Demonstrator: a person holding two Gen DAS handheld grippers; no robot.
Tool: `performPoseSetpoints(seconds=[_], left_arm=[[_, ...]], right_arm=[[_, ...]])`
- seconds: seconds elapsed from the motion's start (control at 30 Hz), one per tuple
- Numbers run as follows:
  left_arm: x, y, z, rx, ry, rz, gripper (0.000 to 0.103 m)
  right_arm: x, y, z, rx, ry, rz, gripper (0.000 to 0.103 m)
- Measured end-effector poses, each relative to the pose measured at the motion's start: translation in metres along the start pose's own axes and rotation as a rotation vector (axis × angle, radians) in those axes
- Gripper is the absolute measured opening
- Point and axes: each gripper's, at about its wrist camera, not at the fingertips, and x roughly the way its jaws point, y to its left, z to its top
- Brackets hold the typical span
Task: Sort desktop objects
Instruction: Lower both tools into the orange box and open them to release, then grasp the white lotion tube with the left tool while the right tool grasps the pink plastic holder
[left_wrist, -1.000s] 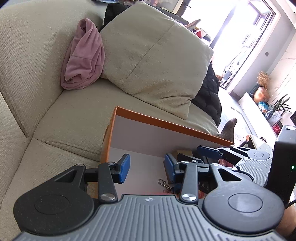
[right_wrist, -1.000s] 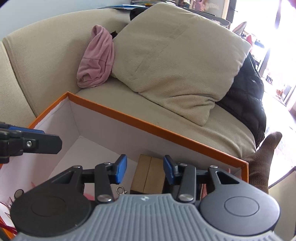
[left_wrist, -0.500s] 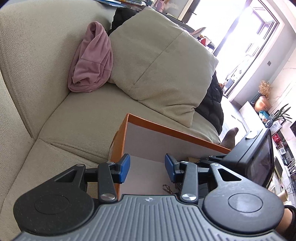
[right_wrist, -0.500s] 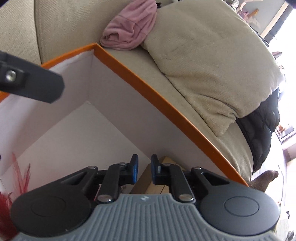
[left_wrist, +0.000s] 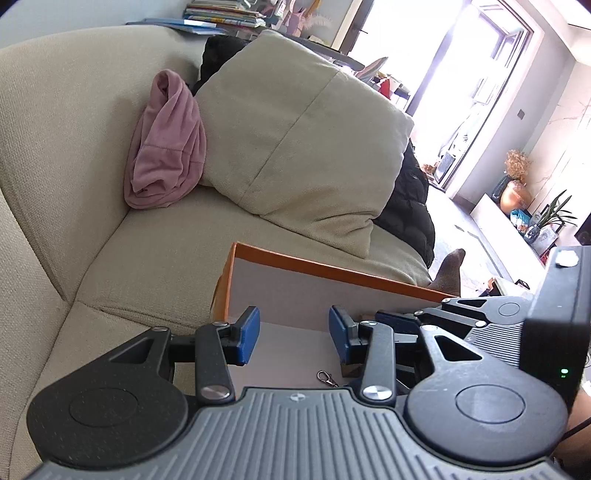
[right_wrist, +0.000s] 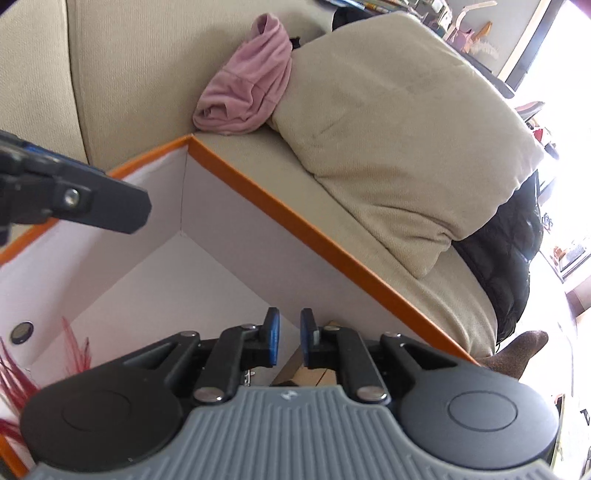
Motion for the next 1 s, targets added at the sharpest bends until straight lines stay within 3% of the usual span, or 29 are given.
performPoseSetpoints(seconds=[0.07, 0.13, 0.33, 0.53, 0.67, 0.77, 0.93, 1.0], left_arm=[[-0.01, -0.009, 0.0, 0.025, -0.018, -0.002, 0.047], [-0.021, -0.018, -0.003, 0.057, -0.04, -0.004, 0.047], [-0.059, -0.042, -0.026, 0.147, -0.072, -0.016, 0.047], [-0.093, -0.055, -0.059, 0.195, -0.085, -0.045, 0.047], [-0.108, -0.062, -0.084, 0.213, -0.048, -0.079, 0.047], [-0.113, -0.06, -0.102, 0.212, -0.006, -0.081, 0.047], [-0.11, -0.045, -0.132, 0.174, 0.089, -0.049, 0.047], [-0.107, -0.042, -0.142, 0.155, 0.127, -0.056, 0.047]], right_arm=[[-0.022, 0.0, -0.006, 0.037, -0.061, 0.021, 0.037], [-0.046, 0.002, -0.013, 0.083, -0.131, 0.022, 0.046], [-0.115, 0.005, -0.04, 0.16, -0.285, 0.057, 0.054], [-0.156, 0.02, -0.075, 0.211, -0.32, 0.108, 0.058], [-0.179, 0.034, -0.107, 0.219, -0.361, 0.133, 0.057], [-0.188, 0.039, -0.129, 0.251, -0.348, 0.097, 0.057], [-0.187, 0.029, -0.162, 0.34, -0.24, 0.11, 0.056], [-0.185, 0.027, -0.178, 0.355, -0.18, 0.106, 0.051]])
